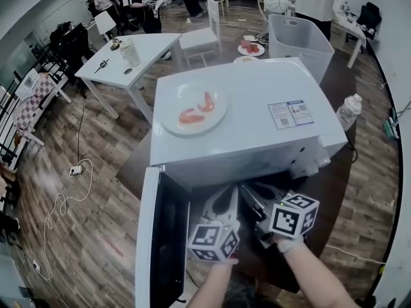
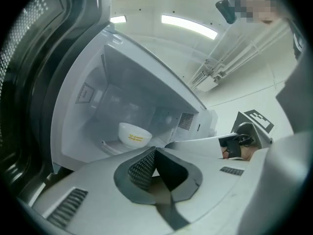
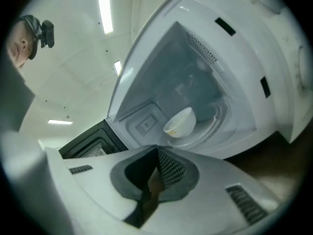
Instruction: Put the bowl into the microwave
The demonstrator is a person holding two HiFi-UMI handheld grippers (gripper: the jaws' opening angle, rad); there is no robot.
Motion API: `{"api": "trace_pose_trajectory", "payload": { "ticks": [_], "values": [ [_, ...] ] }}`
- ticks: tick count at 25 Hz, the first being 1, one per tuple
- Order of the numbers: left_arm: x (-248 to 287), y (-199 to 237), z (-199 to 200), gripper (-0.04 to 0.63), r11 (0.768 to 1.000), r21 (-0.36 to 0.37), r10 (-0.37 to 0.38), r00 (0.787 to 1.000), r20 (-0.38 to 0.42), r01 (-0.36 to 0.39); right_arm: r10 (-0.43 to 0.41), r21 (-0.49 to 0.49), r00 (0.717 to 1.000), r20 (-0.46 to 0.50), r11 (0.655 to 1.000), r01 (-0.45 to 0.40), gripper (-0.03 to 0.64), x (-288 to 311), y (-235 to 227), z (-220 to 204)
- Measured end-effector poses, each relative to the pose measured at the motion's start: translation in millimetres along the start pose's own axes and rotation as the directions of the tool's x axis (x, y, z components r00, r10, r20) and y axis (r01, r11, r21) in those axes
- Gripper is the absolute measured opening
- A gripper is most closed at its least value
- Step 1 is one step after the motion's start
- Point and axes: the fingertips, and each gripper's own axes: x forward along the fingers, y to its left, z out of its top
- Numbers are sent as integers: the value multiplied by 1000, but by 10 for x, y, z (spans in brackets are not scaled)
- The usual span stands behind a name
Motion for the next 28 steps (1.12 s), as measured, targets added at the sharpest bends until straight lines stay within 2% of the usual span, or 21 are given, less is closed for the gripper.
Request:
{"api": "trace_pose_trajectory", "payload": {
  "ticks": [16,21,28],
  "values": [
    [-525,-594,-98,11,996,47,-69,998,-6,69,-68,32,996,54,997,66,2,-689,256,-253],
    [-737,-786,-139,11,994,60,-87,996,-8,87,-59,51,996,74,997,55,0,-919,410,-339],
    [-1085,-974,-215,11,993,77,-93,996,-9,94,-58,15,997,53,998,57,0,-1187,638,-562]
  ]
}}
